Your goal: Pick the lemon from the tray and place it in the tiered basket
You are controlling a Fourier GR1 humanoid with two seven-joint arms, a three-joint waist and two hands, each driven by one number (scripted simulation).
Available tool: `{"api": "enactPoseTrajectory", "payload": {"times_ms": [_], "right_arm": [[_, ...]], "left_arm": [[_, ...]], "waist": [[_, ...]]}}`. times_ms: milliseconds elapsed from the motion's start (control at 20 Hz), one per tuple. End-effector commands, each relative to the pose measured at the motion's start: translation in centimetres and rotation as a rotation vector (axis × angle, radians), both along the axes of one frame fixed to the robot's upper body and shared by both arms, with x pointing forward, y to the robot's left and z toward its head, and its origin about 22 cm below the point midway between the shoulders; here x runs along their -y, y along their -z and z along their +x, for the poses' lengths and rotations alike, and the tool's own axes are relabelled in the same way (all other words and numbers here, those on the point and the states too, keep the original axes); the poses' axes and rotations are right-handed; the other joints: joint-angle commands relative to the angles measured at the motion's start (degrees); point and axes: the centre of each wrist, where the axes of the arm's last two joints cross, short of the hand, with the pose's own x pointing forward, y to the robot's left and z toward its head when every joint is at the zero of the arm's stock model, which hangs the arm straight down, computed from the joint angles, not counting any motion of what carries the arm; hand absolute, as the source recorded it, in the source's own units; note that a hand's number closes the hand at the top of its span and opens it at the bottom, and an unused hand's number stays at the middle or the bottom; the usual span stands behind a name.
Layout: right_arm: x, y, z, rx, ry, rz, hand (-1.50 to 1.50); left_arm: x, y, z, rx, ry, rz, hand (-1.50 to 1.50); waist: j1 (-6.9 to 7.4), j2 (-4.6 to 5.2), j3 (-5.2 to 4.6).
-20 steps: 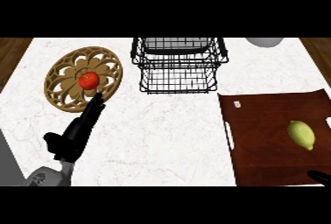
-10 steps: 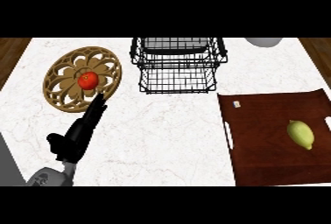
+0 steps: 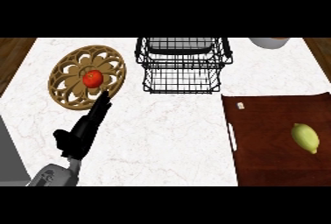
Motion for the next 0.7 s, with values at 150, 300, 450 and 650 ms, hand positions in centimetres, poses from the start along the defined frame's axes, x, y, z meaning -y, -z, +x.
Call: {"api": "enactPoseTrajectory", "payload": {"times_ms": [150, 300, 450, 650], "right_arm": [[-1.5, 1.9, 2.4, 0.063, 0.157, 0.020, -1.50], [-0.6, 2.6, 3.7, -0.021, 0.216, -0.032, -1.50], [0.2, 4.2, 5.9, -0.062, 0.221, 0.006, -1.50], [0.2, 5.9, 5.3, -0.090, 0.196, 0.037, -1.50]], "left_arm": [[-0.9, -0.7, -0.4, 0.005, 0.019, -0.008, 0.00], [-0.7, -1.7, 1.0, 0.008, 0.024, -0.006, 0.00], [0.3, 1.6, 0.0, -0.011, 0.020, -0.012, 0.00], [-1.1, 0.7, 0.6, 0.006, 0.002, 0.000, 0.00]], "waist": [[0.72, 0.00, 0.08], [0.67, 0.06, 0.08], [0.60, 0.09, 0.08], [0.40, 0.02, 0.08]]}}
